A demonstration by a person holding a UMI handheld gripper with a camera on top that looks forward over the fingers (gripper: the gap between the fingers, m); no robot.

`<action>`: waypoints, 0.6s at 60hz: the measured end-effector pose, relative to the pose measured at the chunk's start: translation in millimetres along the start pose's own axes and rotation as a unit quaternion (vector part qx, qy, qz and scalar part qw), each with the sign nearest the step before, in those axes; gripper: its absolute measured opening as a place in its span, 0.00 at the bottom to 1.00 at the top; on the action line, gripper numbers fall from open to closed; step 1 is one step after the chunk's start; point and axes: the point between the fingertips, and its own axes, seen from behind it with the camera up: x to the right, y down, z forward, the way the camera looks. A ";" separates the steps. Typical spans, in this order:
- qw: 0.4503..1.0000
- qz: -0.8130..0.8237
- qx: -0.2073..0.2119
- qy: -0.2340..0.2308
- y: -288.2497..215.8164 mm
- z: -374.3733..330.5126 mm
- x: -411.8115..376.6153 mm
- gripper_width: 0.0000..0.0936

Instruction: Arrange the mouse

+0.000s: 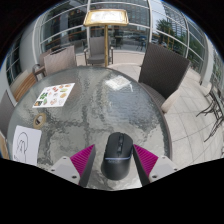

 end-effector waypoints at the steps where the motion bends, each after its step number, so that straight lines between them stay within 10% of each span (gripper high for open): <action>1: 1.000 -0.004 -0.002 0.002 -0.7 0.6 -2.0 0.77; 27: 0.999 0.031 -0.019 0.030 -7.0 -12.0 -16.9 0.38; 36: 0.995 0.055 0.066 0.050 -93.0 -101.1 -40.2 0.38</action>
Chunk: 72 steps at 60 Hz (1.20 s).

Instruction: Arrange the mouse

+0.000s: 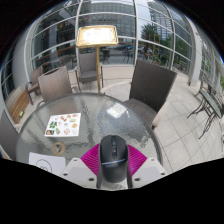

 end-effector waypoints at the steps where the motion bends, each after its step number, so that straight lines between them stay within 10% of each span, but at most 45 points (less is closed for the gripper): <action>1: 1.000 -0.001 0.011 0.000 -11.1 -10.9 -6.6 0.38; 18: 0.992 -0.055 0.110 -0.037 -95.7 -131.5 -185.4 0.38; 38: 0.993 -0.084 -0.051 -0.073 113.0 -15.7 -312.6 0.37; 56: 0.993 -0.075 -0.068 -0.055 174.8 15.1 -318.1 0.38; 64: 0.994 -0.066 -0.068 -0.054 175.7 16.8 -318.3 0.51; 72: 0.996 -0.058 -0.059 -0.026 155.6 1.4 -300.8 0.89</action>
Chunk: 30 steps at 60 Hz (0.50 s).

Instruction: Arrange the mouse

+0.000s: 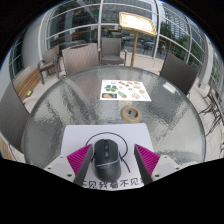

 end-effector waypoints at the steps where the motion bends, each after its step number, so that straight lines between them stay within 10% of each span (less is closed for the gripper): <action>1: 1.000 0.001 0.005 0.000 -4.5 -4.8 1.2 0.89; 30: 0.994 0.013 0.098 -0.040 -16.2 -214.5 35.8 0.87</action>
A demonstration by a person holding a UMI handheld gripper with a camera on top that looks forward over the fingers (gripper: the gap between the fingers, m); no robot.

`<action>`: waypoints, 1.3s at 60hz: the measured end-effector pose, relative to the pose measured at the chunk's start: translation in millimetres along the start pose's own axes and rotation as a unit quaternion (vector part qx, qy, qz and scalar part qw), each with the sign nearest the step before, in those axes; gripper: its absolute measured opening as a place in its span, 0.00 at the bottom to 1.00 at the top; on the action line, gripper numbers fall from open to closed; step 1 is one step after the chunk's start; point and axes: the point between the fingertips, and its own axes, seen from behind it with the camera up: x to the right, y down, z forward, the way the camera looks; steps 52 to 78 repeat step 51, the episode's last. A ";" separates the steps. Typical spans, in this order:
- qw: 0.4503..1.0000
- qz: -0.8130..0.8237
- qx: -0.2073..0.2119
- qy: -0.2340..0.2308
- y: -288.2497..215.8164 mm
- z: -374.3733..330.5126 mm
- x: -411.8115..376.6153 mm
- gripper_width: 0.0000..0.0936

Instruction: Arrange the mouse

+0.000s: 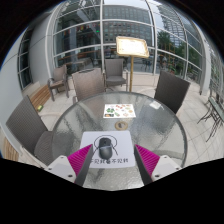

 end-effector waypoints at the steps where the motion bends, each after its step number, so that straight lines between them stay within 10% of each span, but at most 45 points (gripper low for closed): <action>1: 1.000 0.000 -0.001 -0.001 3.0 -5.6 0.3 0.87; 78: 1.000 0.005 0.027 0.003 66.3 -121.2 47.4 0.88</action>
